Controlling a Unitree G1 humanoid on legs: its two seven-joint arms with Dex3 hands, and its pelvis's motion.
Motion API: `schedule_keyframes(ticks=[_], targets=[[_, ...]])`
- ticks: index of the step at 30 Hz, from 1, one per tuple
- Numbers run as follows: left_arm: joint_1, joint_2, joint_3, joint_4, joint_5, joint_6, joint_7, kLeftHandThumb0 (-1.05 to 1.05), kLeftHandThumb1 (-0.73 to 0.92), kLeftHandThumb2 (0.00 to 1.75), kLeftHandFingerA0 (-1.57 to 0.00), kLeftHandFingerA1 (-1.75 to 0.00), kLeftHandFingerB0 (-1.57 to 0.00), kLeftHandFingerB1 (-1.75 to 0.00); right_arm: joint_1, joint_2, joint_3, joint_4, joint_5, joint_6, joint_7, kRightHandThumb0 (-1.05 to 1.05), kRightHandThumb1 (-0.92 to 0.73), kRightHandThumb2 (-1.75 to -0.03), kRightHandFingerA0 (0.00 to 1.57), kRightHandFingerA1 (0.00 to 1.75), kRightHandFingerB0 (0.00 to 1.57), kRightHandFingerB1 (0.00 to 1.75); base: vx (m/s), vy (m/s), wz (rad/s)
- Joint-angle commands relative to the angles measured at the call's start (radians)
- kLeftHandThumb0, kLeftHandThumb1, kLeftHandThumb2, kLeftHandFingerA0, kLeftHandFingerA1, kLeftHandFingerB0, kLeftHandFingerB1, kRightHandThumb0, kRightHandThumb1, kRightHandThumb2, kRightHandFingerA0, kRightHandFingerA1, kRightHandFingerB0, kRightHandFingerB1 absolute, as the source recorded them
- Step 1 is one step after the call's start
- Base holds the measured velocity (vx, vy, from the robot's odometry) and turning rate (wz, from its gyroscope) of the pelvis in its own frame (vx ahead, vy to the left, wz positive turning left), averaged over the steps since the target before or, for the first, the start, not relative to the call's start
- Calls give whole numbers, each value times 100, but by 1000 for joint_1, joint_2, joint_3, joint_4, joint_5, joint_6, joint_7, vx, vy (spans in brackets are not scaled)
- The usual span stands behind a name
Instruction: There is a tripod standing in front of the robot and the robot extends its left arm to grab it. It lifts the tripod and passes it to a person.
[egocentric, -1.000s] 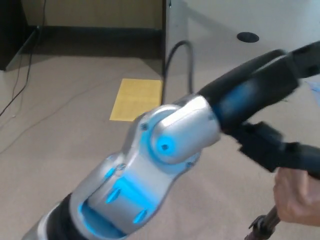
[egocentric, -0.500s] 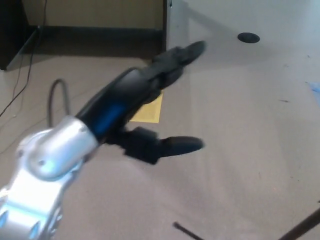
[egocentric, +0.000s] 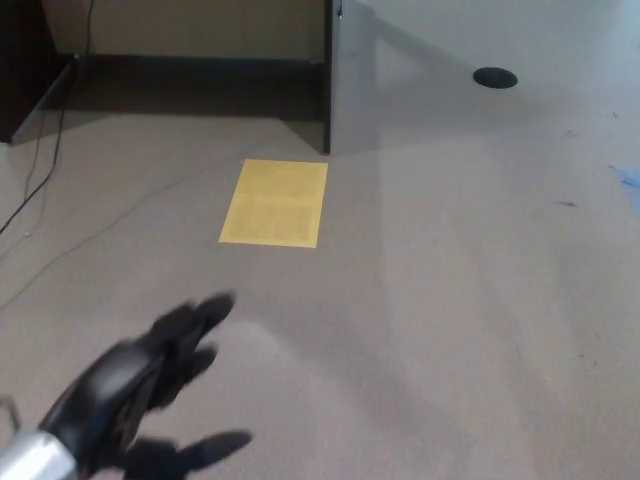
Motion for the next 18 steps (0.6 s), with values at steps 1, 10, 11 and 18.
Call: schedule_keyframes(ticks=[1,10,11,18], targets=[[173,-52,185,519,-36,-477,105,-48,32,75,-6,-44,0,-24,1,-14,-6,11,5,9,13,-39,-70,-62,66,42,49,36,0,0,0],[97,8,204,974,25,-627,220,-44,31,73,-8,-44,0,-30,-3,-14,-1,4,-3,10,5,-39,-70,-61,68,42,51,37,0,0,0],[88,16,200,1014,31,-637,229,-54,34,61,-11,-36,-8,-22,0,-11,-1,1,-2,11,5,-39,-71,-61,68,42,50,36,0,0,0],[51,54,152,1122,81,-658,271,-59,37,69,-13,-41,-6,-23,-2,-18,-5,-3,1,15,8,-39,-70,-61,69,42,51,37,0,0,0]])
